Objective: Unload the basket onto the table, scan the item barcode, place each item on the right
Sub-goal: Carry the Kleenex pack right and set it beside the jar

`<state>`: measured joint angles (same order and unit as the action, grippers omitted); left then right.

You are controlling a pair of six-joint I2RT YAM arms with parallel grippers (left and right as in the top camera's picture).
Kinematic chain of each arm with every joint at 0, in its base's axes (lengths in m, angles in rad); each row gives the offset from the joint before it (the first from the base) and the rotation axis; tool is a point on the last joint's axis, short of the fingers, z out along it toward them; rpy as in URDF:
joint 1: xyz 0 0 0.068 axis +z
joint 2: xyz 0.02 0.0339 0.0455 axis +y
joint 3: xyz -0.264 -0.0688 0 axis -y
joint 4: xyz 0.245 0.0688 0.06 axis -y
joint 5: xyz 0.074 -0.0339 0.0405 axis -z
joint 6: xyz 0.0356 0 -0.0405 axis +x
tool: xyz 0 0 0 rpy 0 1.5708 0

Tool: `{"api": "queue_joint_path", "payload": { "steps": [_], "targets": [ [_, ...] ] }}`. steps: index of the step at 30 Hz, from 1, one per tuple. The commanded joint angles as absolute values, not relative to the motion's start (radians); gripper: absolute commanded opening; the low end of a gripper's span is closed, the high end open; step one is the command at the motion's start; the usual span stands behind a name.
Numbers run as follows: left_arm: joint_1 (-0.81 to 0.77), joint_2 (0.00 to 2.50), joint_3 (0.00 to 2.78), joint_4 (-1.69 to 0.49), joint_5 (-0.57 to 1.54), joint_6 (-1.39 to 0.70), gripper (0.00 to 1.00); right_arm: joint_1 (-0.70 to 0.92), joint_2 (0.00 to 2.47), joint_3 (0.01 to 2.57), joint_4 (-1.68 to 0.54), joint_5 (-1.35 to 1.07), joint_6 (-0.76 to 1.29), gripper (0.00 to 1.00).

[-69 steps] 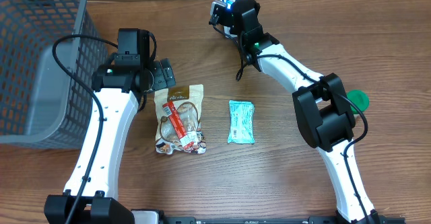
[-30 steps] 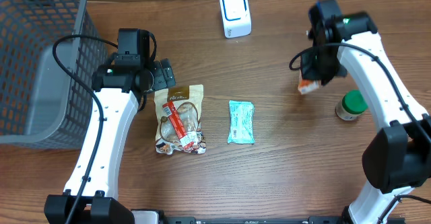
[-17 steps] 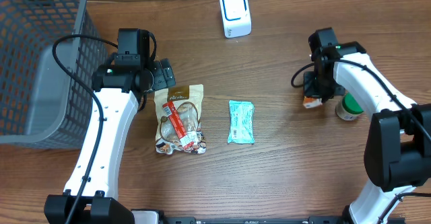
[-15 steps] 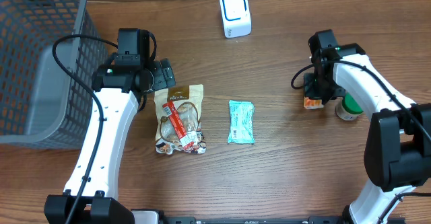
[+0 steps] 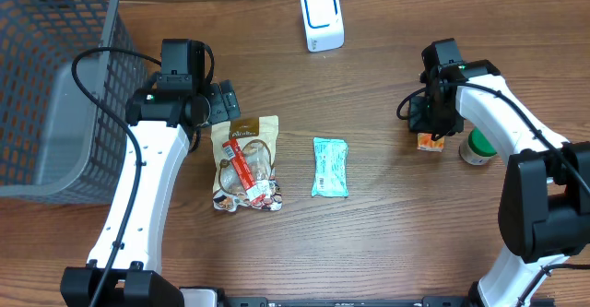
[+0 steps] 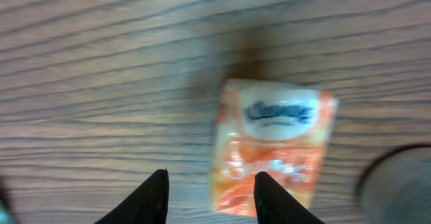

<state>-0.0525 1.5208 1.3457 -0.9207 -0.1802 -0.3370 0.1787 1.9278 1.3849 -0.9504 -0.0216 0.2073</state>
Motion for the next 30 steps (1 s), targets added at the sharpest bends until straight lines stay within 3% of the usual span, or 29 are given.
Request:
{"api": "queue_joint_path", "payload": {
  "steps": [1,11,23,30],
  "targets": [
    [-0.059,1.516,1.359,-0.919,-0.187,-0.336,1.00,0.187,1.927,1.367,-0.917,-0.097,0.241,0.41],
    [-0.059,1.516,1.359,-0.919,-0.187,-0.336,0.99,0.246,1.927,1.243,-0.719,-0.073,0.241,0.39],
    [-0.059,1.516,1.359,-0.919,-0.187,-0.336,1.00,0.240,1.925,1.239,-0.772,0.186,0.240,0.39],
    [-0.059,1.516,1.359,-0.919,-0.187,-0.336,0.99,0.242,1.906,1.288,-0.785,0.181,0.240,0.39]
  ]
}}
